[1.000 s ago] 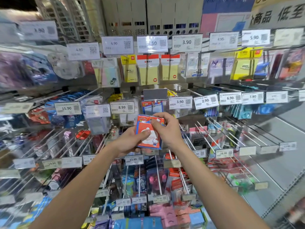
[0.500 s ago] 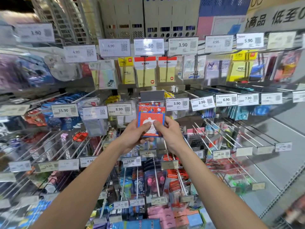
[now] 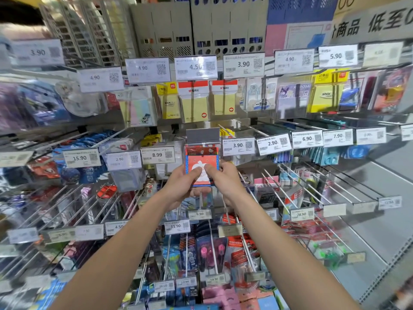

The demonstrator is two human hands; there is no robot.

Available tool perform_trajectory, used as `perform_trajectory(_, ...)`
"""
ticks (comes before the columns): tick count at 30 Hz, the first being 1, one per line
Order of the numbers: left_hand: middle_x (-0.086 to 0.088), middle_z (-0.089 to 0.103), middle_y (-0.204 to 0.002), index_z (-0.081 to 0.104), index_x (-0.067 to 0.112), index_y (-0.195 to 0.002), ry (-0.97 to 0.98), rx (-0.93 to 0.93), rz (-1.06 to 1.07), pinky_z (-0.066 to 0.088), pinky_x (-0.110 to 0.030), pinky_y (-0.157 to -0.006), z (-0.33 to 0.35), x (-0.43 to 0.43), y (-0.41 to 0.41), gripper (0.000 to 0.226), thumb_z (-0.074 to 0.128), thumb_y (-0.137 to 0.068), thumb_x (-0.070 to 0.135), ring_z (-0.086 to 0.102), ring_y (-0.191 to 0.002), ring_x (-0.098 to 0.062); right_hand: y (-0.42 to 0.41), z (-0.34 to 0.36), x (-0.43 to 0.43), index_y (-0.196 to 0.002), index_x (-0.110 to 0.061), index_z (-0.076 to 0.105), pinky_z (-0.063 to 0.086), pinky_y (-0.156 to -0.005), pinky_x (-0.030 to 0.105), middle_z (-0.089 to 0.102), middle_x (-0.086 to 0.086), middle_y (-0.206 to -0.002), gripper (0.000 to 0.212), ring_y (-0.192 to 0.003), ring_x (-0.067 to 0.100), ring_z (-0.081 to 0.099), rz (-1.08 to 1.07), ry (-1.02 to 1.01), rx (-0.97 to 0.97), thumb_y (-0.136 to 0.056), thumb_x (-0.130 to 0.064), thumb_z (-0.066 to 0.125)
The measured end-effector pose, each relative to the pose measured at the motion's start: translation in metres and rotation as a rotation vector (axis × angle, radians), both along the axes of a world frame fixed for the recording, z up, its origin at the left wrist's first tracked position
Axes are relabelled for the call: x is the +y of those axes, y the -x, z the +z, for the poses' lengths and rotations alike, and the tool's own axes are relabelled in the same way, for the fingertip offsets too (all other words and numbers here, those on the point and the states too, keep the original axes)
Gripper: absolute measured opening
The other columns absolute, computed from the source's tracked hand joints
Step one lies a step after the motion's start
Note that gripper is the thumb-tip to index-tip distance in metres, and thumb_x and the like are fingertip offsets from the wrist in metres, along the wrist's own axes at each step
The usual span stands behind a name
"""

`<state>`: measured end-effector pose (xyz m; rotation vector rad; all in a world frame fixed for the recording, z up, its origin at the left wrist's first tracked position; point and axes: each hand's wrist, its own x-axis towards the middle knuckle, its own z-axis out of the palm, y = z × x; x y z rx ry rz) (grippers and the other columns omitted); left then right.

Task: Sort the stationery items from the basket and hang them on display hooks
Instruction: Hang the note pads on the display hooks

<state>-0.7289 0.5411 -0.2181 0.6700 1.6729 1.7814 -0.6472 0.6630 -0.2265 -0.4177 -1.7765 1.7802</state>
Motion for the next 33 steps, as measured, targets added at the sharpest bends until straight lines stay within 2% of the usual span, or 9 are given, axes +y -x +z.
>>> perform_trajectory(5,-0.008,0.077,-0.099,0.056,0.012,-0.127,0.071,-0.04,0.092,0.052,-0.023,-0.045,-0.002,0.007,0.01,0.023,0.056,-0.107,0.023,0.079,-0.082,-0.031,0.02,-0.001,0.008,-0.098,0.013,0.065,0.052,-0.075,0.038,0.073,0.022,-0.094,0.044,-0.079,0.029,0.065,-0.147,0.02,-0.141,-0.093,-0.03,0.071)
perform_trajectory(9,-0.01,0.077,-0.1,0.053,0.011,-0.114,0.151,-0.047,0.146,0.058,-0.026,-0.053,-0.007,0.007,0.02,0.012,0.057,-0.106,0.018,0.079,-0.085,-0.029,0.036,0.001,0.014,-0.078,-0.005,0.063,0.041,-0.062,0.032,0.062,0.01,-0.076,0.027,-0.07,0.021,0.055,-0.221,0.076,-0.223,-0.081,-0.029,0.076)
perform_trajectory(14,-0.015,0.072,-0.095,0.052,0.011,-0.094,0.306,0.088,0.2,0.06,-0.047,-0.094,-0.01,0.0,0.032,0.017,0.067,-0.099,0.015,0.078,-0.089,-0.031,0.042,-0.006,0.017,-0.072,-0.012,0.054,0.05,-0.065,0.036,0.065,0.005,-0.077,0.038,-0.072,0.026,0.062,-0.334,0.051,-0.278,-0.077,-0.039,0.081)
perform_trajectory(18,-0.012,0.059,-0.08,0.046,0.017,-0.085,0.401,0.14,0.175,0.049,-0.031,-0.057,-0.009,-0.012,0.033,0.026,0.068,-0.099,0.02,0.077,-0.075,-0.023,0.027,-0.019,0.017,-0.07,-0.013,0.055,0.056,-0.076,0.041,0.067,0.006,-0.077,0.041,-0.076,0.031,0.066,-0.379,-0.114,-0.4,-0.083,-0.047,0.076)
perform_trajectory(22,-0.007,0.068,-0.101,0.057,0.012,-0.105,0.466,0.196,0.145,0.048,-0.027,-0.053,-0.012,-0.017,0.03,0.019,0.069,-0.099,0.025,0.075,-0.076,-0.013,0.003,-0.011,0.006,-0.065,-0.02,0.062,0.058,-0.086,0.044,0.071,-0.003,-0.075,0.026,-0.082,0.021,0.069,-0.114,-0.375,-0.44,-0.085,-0.032,0.074)
perform_trajectory(25,-0.007,0.072,-0.108,0.062,0.014,-0.112,0.452,0.233,0.122,0.049,-0.028,-0.061,-0.014,-0.015,0.027,0.017,0.067,-0.099,0.023,0.077,-0.091,-0.018,-0.016,0.019,-0.009,-0.068,-0.025,0.061,0.058,-0.073,0.034,0.068,-0.009,-0.071,0.02,-0.071,0.009,0.064,-0.005,-0.632,-0.218,-0.084,-0.025,0.073)
perform_trajectory(28,-0.007,0.072,-0.115,0.062,0.015,-0.111,0.449,0.241,0.098,0.049,-0.032,-0.07,-0.013,-0.013,0.023,0.013,0.065,-0.099,0.021,0.074,-0.102,-0.021,-0.032,0.059,-0.029,-0.072,-0.025,0.059,0.041,-0.059,0.017,0.058,-0.011,-0.065,0.016,-0.061,0.006,0.051,-0.157,-0.823,0.221,-0.083,-0.02,0.069)
perform_trajectory(30,-0.007,0.069,-0.118,0.062,0.014,-0.113,0.446,0.246,0.091,0.051,-0.031,-0.071,-0.012,-0.012,0.02,0.014,0.064,-0.1,0.018,0.073,-0.105,-0.023,-0.037,0.081,-0.032,-0.085,-0.017,0.064,0.042,-0.068,0.021,0.061,-0.007,-0.08,0.004,-0.074,0.011,0.054,-0.367,-0.985,0.431,-0.085,-0.013,0.066)
perform_trajectory(33,-0.006,0.066,-0.12,0.061,0.014,-0.117,0.437,0.27,0.085,0.049,-0.033,-0.08,-0.012,-0.013,0.016,0.021,0.068,-0.098,0.021,0.067,-0.112,-0.024,-0.037,0.094,-0.019,-0.13,-0.006,0.061,0.043,-0.097,0.037,0.061,0.01,-0.126,0.044,-0.119,0.027,0.051,-0.461,-1.145,0.208,-0.088,-0.018,0.064)
